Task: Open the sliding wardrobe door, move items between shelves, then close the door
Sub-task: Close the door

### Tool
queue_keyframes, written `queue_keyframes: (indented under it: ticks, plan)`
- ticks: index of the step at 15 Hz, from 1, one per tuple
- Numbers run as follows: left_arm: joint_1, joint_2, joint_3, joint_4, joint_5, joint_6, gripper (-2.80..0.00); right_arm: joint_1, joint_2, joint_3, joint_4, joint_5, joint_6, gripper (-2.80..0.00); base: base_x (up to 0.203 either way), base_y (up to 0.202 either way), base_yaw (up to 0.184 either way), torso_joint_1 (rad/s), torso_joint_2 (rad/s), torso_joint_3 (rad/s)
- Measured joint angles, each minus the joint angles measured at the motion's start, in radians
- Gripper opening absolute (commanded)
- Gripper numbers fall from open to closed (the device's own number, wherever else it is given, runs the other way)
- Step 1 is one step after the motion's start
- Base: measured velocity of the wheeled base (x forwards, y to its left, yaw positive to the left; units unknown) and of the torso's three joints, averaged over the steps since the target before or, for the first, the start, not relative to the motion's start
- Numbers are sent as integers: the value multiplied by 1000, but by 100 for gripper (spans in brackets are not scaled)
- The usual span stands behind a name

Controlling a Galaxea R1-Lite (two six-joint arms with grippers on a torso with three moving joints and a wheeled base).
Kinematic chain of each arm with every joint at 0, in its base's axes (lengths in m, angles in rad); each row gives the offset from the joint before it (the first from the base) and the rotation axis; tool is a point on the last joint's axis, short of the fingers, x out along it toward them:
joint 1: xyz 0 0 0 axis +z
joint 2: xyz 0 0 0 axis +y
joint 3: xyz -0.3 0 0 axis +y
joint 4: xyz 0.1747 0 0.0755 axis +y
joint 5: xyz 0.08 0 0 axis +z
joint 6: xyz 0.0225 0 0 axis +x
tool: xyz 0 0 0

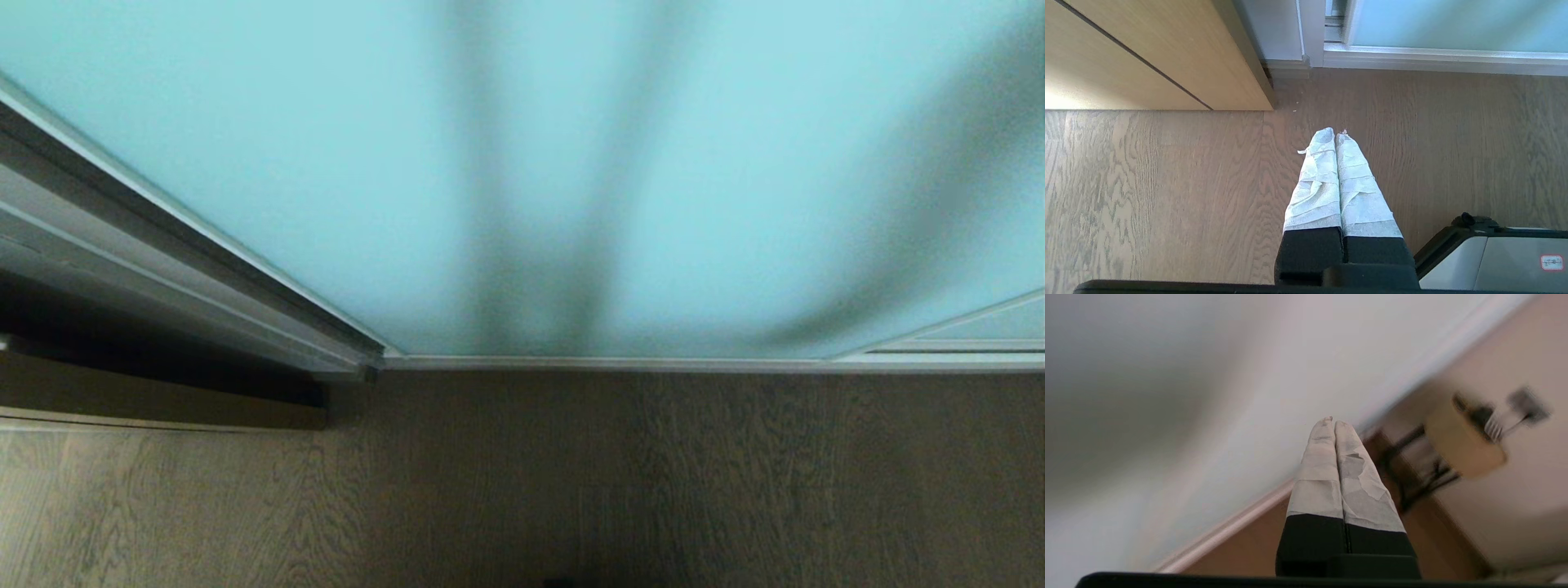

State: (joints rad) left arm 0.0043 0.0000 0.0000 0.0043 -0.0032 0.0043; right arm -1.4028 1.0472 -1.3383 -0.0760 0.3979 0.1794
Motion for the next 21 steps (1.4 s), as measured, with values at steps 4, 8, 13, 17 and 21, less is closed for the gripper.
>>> queue_keyframes:
  ticks: [4, 8, 13, 17, 21]
  plan:
    - [0, 0, 0, 0, 0, 0, -280, 55, 95, 11, 48, 214, 111, -280, 0, 0, 0, 0, 0, 0]
    - [0, 0, 0, 0, 0, 0, -280, 117, 217, -25, 60, 371, 260, -280, 0, 0, 0, 0, 0, 0]
    - [0, 0, 0, 0, 0, 0, -280, 187, 313, -96, 89, 402, 346, -280, 0, 0, 0, 0, 0, 0]
    - [0, 0, 0, 0, 0, 0, -280, 237, 317, -109, 134, 402, 349, -280, 0, 0, 0, 0, 0, 0]
    - [0, 0, 0, 0, 0, 0, -280, 306, 302, -110, 144, 399, 347, -280, 0, 0, 0, 0, 0, 0]
